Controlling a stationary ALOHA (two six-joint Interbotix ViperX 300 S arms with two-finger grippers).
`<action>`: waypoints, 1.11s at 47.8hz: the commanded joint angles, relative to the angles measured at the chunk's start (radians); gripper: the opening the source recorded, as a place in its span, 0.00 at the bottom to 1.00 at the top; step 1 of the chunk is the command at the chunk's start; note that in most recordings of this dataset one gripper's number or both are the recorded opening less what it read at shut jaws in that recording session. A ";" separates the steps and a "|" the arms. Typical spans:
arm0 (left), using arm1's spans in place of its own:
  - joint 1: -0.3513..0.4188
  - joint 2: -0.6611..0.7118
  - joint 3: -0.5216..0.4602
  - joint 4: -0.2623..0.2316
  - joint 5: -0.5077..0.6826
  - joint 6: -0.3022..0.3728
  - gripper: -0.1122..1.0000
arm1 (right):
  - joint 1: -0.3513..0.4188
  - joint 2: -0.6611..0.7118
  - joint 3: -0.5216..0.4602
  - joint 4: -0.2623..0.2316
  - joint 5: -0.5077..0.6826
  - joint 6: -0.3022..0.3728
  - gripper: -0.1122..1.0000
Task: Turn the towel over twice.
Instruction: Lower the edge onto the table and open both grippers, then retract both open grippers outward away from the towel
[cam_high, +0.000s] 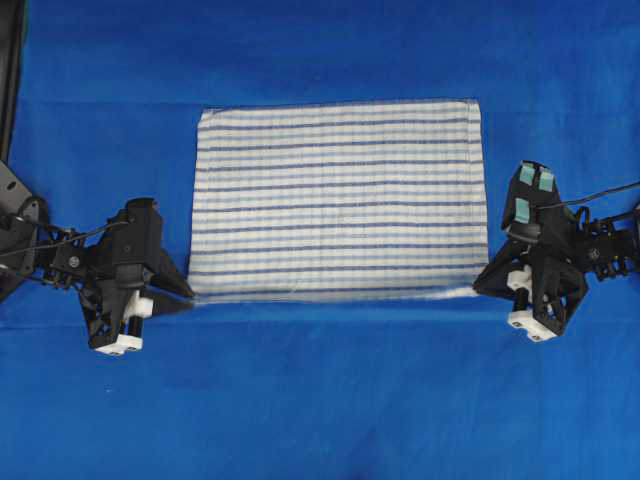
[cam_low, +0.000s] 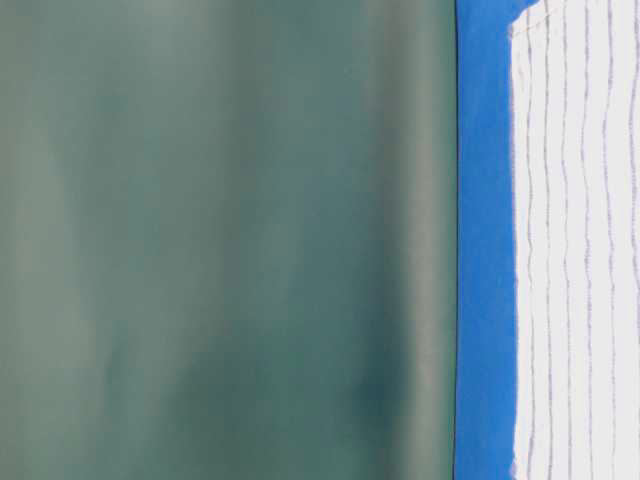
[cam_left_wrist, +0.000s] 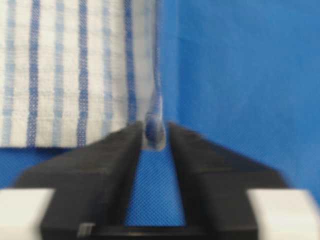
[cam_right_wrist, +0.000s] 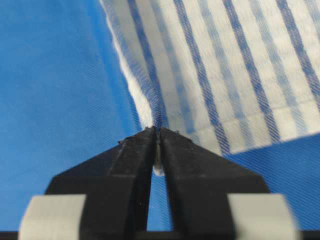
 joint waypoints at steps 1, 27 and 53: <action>0.015 -0.034 -0.021 0.002 0.003 0.002 0.43 | 0.005 -0.018 -0.038 -0.006 0.020 -0.011 0.43; 0.190 -0.445 -0.003 0.008 0.074 0.232 0.83 | -0.118 -0.360 -0.089 -0.419 0.124 -0.037 0.66; 0.281 -0.772 0.091 0.008 0.051 0.356 0.83 | -0.247 -0.652 0.035 -0.614 -0.029 -0.021 0.65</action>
